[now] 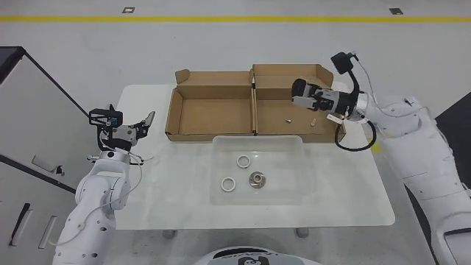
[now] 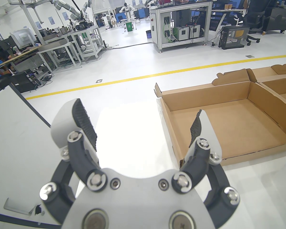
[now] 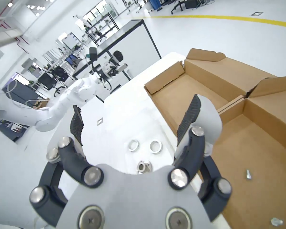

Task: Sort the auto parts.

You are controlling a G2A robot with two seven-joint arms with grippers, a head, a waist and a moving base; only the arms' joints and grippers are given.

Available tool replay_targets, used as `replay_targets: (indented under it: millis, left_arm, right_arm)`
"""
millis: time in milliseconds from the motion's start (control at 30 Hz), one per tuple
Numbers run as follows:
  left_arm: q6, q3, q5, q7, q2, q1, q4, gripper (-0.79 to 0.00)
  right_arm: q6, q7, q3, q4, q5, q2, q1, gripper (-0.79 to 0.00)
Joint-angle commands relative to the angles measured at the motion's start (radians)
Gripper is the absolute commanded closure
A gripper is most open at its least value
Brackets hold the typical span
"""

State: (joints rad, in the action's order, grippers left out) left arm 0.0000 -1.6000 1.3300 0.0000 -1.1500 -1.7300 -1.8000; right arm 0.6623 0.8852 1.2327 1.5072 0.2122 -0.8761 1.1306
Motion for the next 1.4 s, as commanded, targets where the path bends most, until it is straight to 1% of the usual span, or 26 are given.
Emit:
replay_targets:
  millis: [0,133,300,467,600,733,1067,1167,1200,1267,1300,1367]
  left_arm:
    - [0.000,0.000,0.000,0.000,0.000,0.000,0.000,-0.785]
    - [0.000,0.000,0.000,0.000,0.000,0.000,0.000,-0.785]
    - [0.000,0.000,0.000,0.000,0.000,0.000,0.000,-0.785]
    - [0.000,0.000,0.000,0.000,0.000,0.000,0.000,-0.785]
    - [0.000,0.000,0.000,0.000,0.000,0.000,0.000,-0.785]
    - [0.000,0.000,0.000,0.000,0.000,0.000,0.000,-0.785]
    - [0.000,0.000,0.000,0.000,0.000,0.000,0.000,-0.785]
    - [-0.010,-0.001,0.014,-0.009,0.001,0.009,-0.014,-0.785]
    - [-0.023,0.002,0.047,-0.021,0.002,0.015,-0.027,-0.785]
    - [-0.059,-0.004,0.102,-0.091,0.007,0.028,-0.060,-0.785]
    - [-0.089,-0.006,0.102,-0.120,0.009,0.035,-0.087,-0.785]
    - [-0.155,-0.017,0.168,-0.239,0.017,0.051,-0.134,-0.785]
  right_arm:
    - [0.000,0.018,0.053,0.029,0.036,0.012,0.060,-0.785]
    - [0.009,0.045,0.150,0.061,0.127,0.031,0.172,-0.785]
    - [0.025,0.082,0.258,0.075,0.244,0.048,0.287,-0.785]
    - [0.047,0.129,0.353,0.075,0.347,0.060,0.372,-0.785]
    - [0.051,0.176,0.399,0.063,0.420,0.064,0.420,-0.785]
    - [0.045,0.227,0.421,0.049,0.502,0.065,0.442,-0.785]
    - [0.045,0.227,0.421,0.049,0.502,0.065,0.442,-0.785]
    - [0.045,0.227,0.421,0.049,0.502,0.065,0.442,-0.785]
    - [0.045,0.227,0.421,0.049,0.502,0.065,0.442,-0.785]
    - [0.045,0.227,0.421,0.049,0.502,0.065,0.442,-0.785]
    - [0.045,0.227,0.421,0.049,0.502,0.065,0.442,-0.785]
    - [0.045,0.227,0.421,0.049,0.502,0.065,0.442,-0.785]
